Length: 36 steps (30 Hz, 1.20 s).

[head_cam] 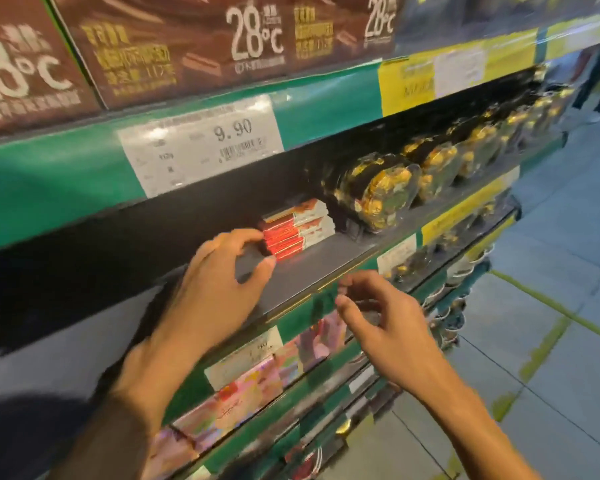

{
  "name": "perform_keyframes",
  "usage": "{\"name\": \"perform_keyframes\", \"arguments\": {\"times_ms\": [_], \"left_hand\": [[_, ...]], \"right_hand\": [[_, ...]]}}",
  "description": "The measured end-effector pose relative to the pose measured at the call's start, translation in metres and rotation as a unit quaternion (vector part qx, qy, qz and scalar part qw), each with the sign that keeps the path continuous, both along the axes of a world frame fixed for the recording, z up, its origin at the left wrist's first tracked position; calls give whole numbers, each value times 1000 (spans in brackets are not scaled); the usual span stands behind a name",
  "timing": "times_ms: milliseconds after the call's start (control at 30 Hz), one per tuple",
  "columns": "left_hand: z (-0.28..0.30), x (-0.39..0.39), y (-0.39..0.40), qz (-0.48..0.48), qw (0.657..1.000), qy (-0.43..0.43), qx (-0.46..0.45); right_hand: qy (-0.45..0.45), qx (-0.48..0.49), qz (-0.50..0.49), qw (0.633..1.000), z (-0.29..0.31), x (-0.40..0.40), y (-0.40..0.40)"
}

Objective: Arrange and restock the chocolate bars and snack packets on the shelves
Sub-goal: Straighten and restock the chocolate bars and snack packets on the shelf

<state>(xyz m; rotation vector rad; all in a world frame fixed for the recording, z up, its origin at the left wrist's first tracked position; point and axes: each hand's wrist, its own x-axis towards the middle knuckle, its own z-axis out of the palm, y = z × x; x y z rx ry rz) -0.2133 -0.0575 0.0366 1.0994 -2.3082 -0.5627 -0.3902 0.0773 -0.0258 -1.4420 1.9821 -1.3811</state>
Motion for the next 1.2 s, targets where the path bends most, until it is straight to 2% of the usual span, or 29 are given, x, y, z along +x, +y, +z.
{"name": "perform_keyframes", "arguments": {"times_ms": [67,133,233,333,367,467,533,567,667,733,800,867,933,1033,1133,1200], "left_hand": [[4,-26,-27,27,999,-26,-1],[4,-51,-58,38,995,-81,48],[-1,-77,-88,-19,985,-106,136],[-3,-85,-98,-29,983,-123,136],[-4,-86,-100,-17,983,-109,144],[5,-82,-87,4,966,-62,250],[8,-77,-80,6,953,12,302],[12,-72,-73,9,956,45,289],[15,-41,-71,58,981,85,165],[16,-16,-72,100,978,98,155],[13,8,-71,115,966,125,197],[5,24,-71,119,938,166,279],[-3,34,-70,123,915,178,341],[-12,49,-73,135,920,131,344],[-17,61,-70,164,921,148,320],[-20,62,-68,205,894,217,334]], "right_hand": [[35,-8,28,999,4,-13,-20],[75,-13,47,996,8,-22,-35],[123,-6,65,990,9,-33,-46],[151,-12,72,986,6,-44,-49],[149,-16,75,986,5,-47,-50],[152,-24,81,985,3,-54,-53],[170,-23,82,982,6,-53,-57],[178,-24,78,981,9,-52,-60],[210,-27,73,974,27,-45,-71],[234,-37,92,967,45,-40,-83],[282,-31,115,952,61,-34,-104],[348,19,128,929,71,-30,-129],[411,120,152,891,77,-30,-151],[410,267,219,844,74,-38,-177],[385,283,238,845,65,-47,-188],[386,259,237,853,64,-49,-189]]}}
